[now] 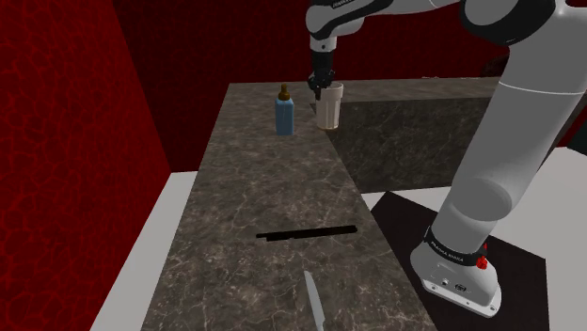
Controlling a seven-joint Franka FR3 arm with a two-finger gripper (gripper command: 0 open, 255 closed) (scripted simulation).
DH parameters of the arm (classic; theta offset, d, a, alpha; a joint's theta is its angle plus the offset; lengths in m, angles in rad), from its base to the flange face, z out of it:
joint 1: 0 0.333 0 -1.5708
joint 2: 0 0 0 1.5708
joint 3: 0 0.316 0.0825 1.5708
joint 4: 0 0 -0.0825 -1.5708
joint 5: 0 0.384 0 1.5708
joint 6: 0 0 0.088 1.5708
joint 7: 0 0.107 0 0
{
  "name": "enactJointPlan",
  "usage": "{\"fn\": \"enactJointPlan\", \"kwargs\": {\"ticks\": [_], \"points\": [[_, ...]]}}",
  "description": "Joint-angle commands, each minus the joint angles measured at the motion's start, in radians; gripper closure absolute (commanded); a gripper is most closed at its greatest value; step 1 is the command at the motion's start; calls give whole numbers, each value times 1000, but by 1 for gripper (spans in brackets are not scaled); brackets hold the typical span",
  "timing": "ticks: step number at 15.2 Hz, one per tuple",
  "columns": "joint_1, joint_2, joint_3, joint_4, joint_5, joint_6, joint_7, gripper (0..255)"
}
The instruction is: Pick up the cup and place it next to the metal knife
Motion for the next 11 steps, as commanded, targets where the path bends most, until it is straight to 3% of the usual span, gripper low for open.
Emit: {"fn": "enactJointPlan", "kwargs": {"ticks": [1, 11], "points": [[0, -3, 0, 25, 0, -27, -2, 255], [0, 1, 0, 164, 3, -163, -10, 255]]}}
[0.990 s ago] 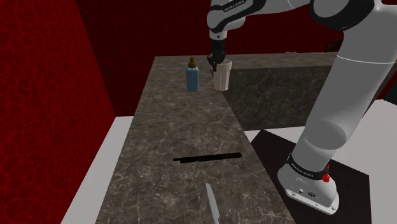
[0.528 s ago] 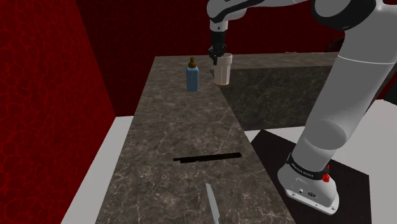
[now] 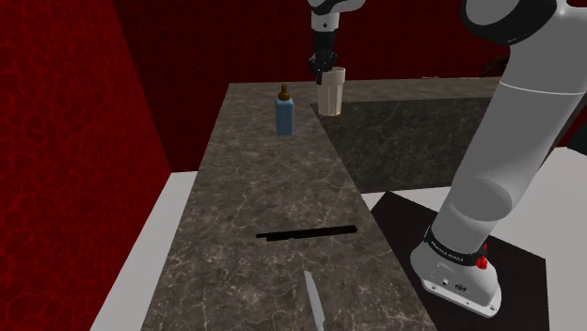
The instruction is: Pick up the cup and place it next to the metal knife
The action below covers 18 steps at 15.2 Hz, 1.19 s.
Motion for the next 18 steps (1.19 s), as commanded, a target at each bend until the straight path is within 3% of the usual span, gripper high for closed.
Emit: {"fn": "enactJointPlan", "kwargs": {"ticks": [1, 10, 18], "points": [[-1, 6, -1, 34, 1, -28, -3, 255], [-3, 31, -2, 176, 7, -145, -13, 255], [78, -191, 88, -78, -29, -123, 160, 255]]}}
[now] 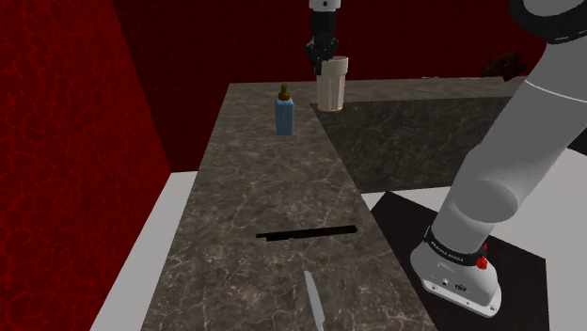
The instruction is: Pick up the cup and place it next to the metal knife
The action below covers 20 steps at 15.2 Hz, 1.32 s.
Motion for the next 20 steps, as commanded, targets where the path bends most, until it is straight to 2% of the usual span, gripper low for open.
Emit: {"fn": "enactJointPlan", "kwargs": {"ticks": [1, 10, 20], "points": [[20, -44, 29, -45, -3, -3, 50, 255], [94, -212, 158, -207, 21, -25, 247, 255], [177, -309, 321, -275, 92, -64, 474, 255]]}}
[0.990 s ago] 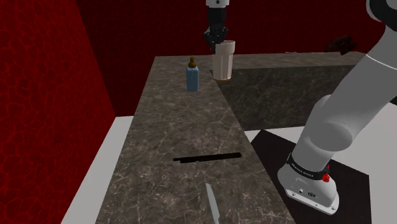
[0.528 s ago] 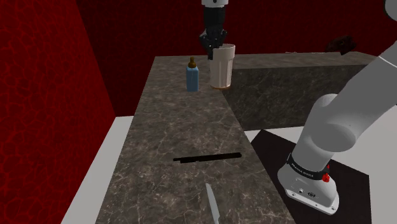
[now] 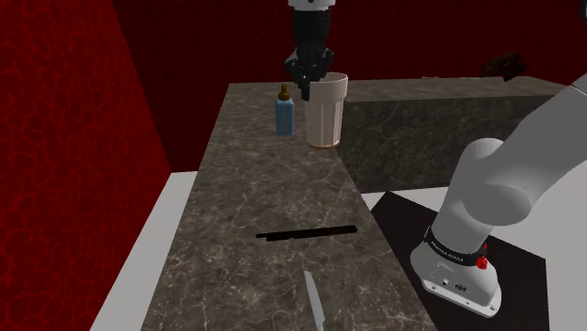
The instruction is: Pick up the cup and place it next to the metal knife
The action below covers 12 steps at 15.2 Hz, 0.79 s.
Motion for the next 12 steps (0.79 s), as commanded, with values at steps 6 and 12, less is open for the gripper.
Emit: {"fn": "enactJointPlan", "kwargs": {"ticks": [6, 12], "points": [[55, -18, 124, 6, 55, -24, 168, 255], [95, 15, 240, 57, 93, -41, 321, 255]]}}
